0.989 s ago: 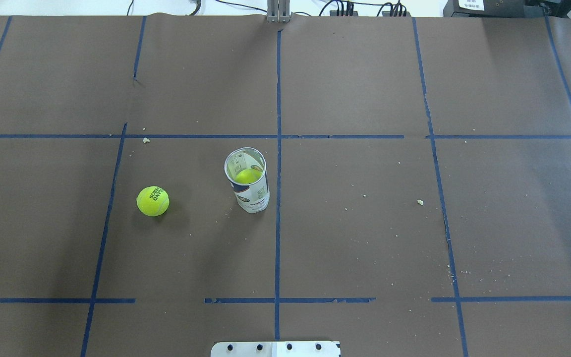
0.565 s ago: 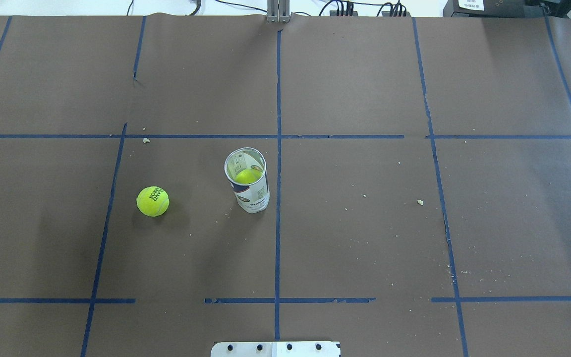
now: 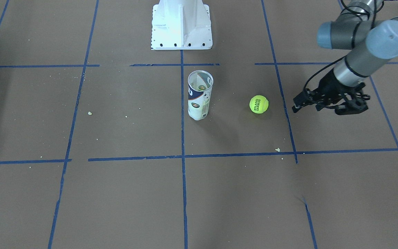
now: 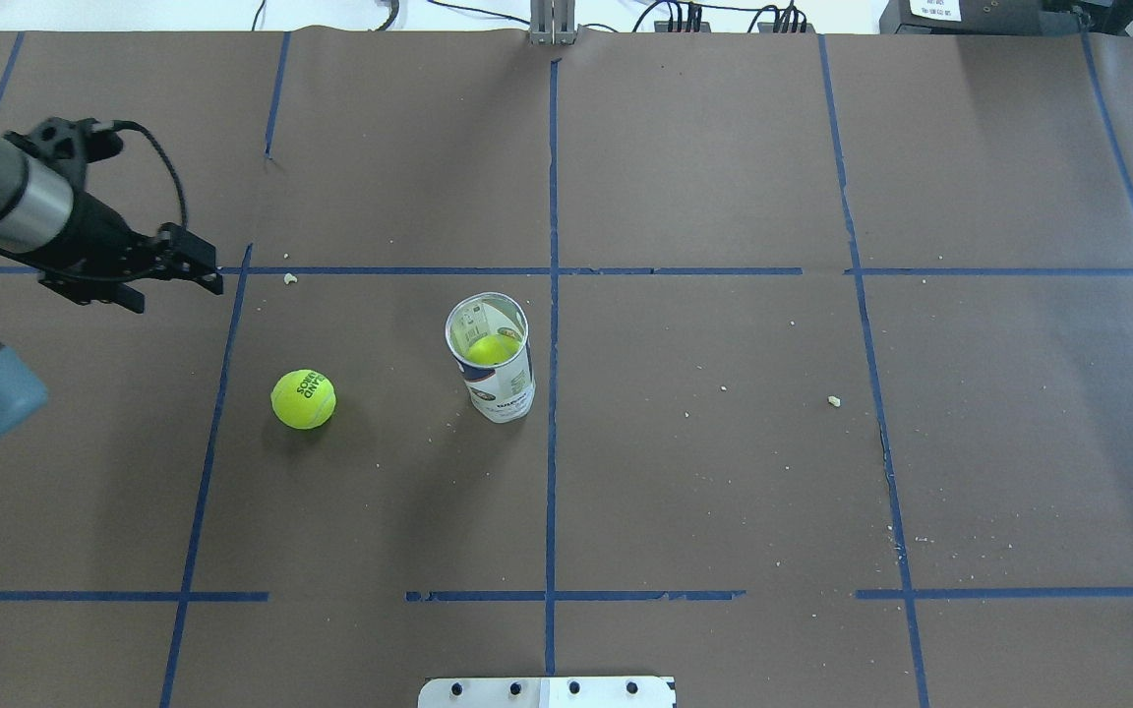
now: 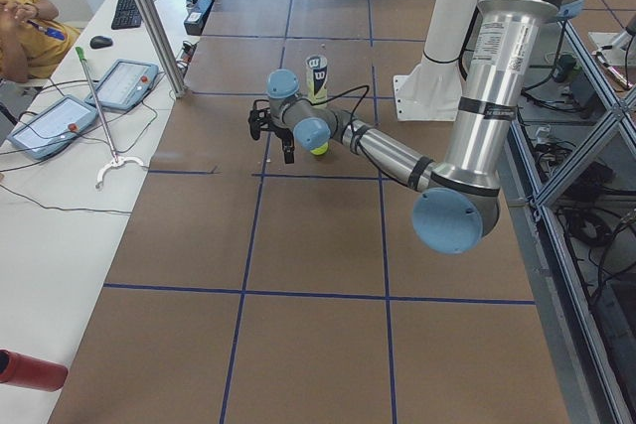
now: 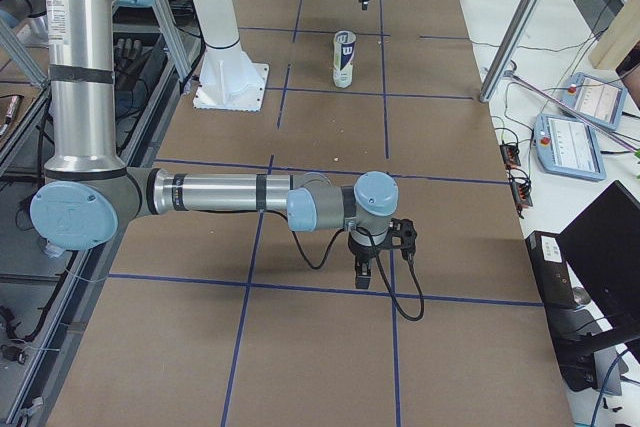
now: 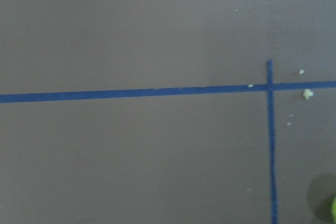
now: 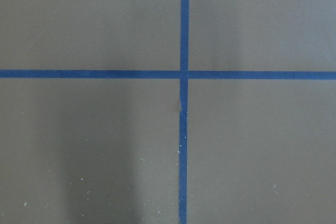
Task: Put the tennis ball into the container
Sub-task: 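Move the left gripper over the loose yellow tennis ball and lower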
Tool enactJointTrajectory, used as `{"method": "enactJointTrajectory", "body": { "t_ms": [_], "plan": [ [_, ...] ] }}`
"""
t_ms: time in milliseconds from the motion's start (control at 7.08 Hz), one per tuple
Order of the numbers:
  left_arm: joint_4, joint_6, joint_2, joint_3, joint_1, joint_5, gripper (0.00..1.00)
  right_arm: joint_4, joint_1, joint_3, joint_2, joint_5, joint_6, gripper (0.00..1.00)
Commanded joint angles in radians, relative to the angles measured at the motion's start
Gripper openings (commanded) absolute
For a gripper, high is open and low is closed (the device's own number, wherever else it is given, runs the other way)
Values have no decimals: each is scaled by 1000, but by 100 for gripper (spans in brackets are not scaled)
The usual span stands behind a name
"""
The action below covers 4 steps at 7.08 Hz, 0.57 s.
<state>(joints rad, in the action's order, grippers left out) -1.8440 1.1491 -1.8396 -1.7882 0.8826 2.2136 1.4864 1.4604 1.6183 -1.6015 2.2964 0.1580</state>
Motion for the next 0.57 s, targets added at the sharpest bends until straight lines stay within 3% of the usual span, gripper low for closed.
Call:
{"method": "enactJointTrajectory", "body": {
  "t_ms": [0,424],
  "plan": [
    [202,119,-121,-29,-126,-125,100,0,0,0,0,0,0,100],
    [201,265,-118,-54,-217,-254,100,0,0,0,0,0,0,100]
  ]
}}
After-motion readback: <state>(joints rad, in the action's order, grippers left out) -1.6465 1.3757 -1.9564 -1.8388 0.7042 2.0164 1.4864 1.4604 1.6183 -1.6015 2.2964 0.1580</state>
